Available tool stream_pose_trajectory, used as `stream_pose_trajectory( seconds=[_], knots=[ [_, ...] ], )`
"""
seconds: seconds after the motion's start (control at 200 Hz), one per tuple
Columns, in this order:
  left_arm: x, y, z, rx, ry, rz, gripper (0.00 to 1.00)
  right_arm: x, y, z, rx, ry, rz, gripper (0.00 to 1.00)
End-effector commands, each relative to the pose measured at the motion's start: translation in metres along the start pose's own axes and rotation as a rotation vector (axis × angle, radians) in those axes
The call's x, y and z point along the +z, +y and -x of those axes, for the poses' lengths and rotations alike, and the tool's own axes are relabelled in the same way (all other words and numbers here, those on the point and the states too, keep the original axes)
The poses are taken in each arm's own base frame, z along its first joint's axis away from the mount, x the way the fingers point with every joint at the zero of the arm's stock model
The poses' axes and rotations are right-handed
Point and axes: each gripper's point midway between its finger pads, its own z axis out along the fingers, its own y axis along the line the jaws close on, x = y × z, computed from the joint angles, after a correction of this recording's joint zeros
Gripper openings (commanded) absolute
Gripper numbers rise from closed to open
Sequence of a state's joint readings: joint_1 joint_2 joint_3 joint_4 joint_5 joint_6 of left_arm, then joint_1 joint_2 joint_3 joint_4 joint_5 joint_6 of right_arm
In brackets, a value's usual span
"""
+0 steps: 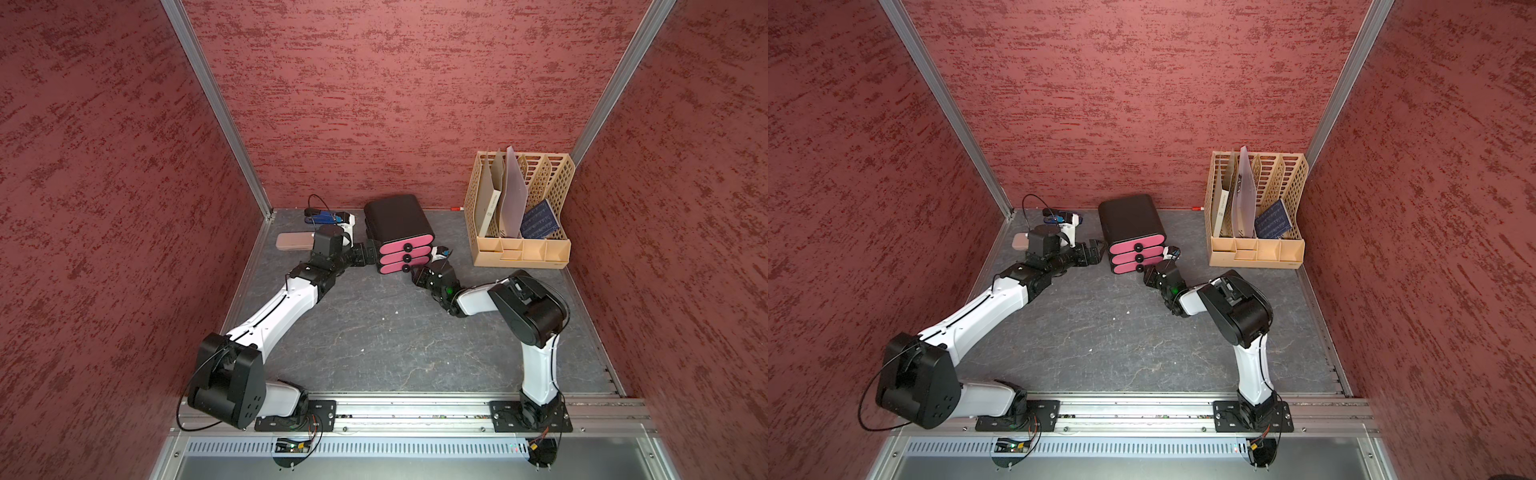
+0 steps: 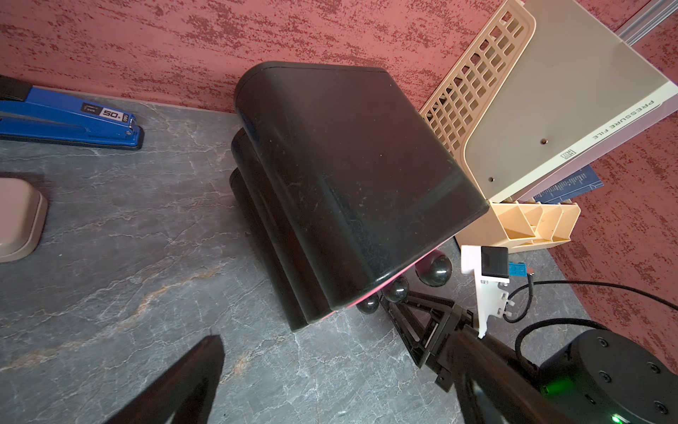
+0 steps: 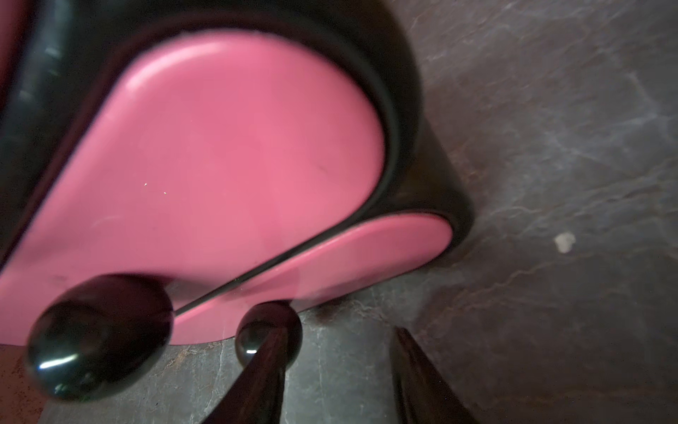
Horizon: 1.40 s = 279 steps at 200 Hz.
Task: Place the wired earphones into the drawer by color
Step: Close the drawer in the storage box, then reset both arms
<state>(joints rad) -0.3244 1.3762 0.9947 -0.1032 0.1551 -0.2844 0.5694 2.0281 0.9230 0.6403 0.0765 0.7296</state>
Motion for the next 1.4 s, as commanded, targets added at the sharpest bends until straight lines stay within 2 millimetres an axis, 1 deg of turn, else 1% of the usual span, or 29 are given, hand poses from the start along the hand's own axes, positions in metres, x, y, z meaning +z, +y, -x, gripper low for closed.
stream_pose_trajectory(
  seconds=[0.0,0.155,0.25,0.326,0.406,0.556,0.701,0.726,0.776,0.802,0.822,0.827,0.842,0.982,0.992,1.022,1.092,1.187,1.302,1.393],
  knots=[
    [-0.007,-0.002,0.009,-0.004,-0.043,-0.010,1.00,-0.005,0.006,0.011,0.005,-0.039,0.020,0.50],
    [-0.011,-0.001,0.010,-0.001,-0.060,-0.004,1.00,-0.021,0.006,0.015,-0.022,-0.046,0.020,0.51],
    [-0.014,0.000,0.009,0.006,-0.071,-0.003,1.00,-0.034,0.006,0.018,-0.049,-0.048,0.022,0.52],
    [-0.017,0.001,0.006,0.017,-0.073,-0.001,1.00,-0.046,0.001,0.023,-0.066,-0.053,0.016,0.52],
    [-0.021,0.003,0.000,0.039,-0.087,-0.001,1.00,-0.060,-0.007,0.028,-0.082,-0.055,0.001,0.53],
    [-0.037,0.006,-0.008,0.099,-0.150,-0.015,1.00,-0.086,-0.025,0.038,-0.120,-0.063,-0.032,0.55],
    [-0.052,0.016,-0.015,0.166,-0.212,0.021,1.00,-0.110,-0.039,0.049,-0.180,-0.060,-0.087,0.59],
    [-0.055,0.017,-0.015,0.183,-0.230,0.024,1.00,-0.115,-0.040,0.051,-0.194,-0.061,-0.097,0.61],
    [-0.060,0.021,-0.017,0.213,-0.269,0.038,1.00,-0.122,-0.043,0.055,-0.222,-0.055,-0.115,0.72],
    [-0.062,0.023,-0.019,0.228,-0.288,0.045,1.00,-0.125,-0.045,0.055,-0.233,-0.047,-0.126,0.81],
    [-0.064,0.025,-0.020,0.239,-0.305,0.053,1.00,-0.125,-0.049,0.053,-0.246,-0.029,-0.143,0.95],
    [-0.065,0.025,-0.019,0.241,-0.310,0.055,1.00,-0.128,-0.047,0.057,-0.249,-0.038,-0.139,0.97],
    [-0.066,0.027,-0.021,0.249,-0.320,0.062,1.00,-0.132,-0.046,0.060,-0.255,-0.042,-0.142,0.98],
    [-0.084,0.048,-0.025,0.286,-0.441,0.159,1.00,-0.152,-0.056,0.067,-0.295,-0.047,-0.204,0.98],
    [-0.088,0.047,-0.021,0.287,-0.469,0.160,1.00,-0.153,-0.057,0.068,-0.297,-0.049,-0.208,0.98],
    [-0.091,0.052,-0.020,0.285,-0.493,0.178,1.00,-0.157,-0.059,0.070,-0.303,-0.053,-0.218,0.98],
    [-0.097,0.064,-0.020,0.265,-0.507,0.214,1.00,-0.165,-0.062,0.074,-0.319,-0.059,-0.239,0.99],
    [-0.099,0.079,-0.022,0.240,-0.491,0.232,1.00,-0.177,-0.073,0.079,-0.324,-0.070,-0.314,0.98],
    [-0.105,0.103,-0.025,0.226,-0.519,0.262,1.00,-0.190,-0.077,0.086,-0.366,-0.089,-0.357,0.99],
    [-0.113,0.129,-0.028,0.172,-0.554,0.286,1.00,-0.200,-0.078,0.092,-0.391,-0.114,-0.384,0.99]
  ],
)
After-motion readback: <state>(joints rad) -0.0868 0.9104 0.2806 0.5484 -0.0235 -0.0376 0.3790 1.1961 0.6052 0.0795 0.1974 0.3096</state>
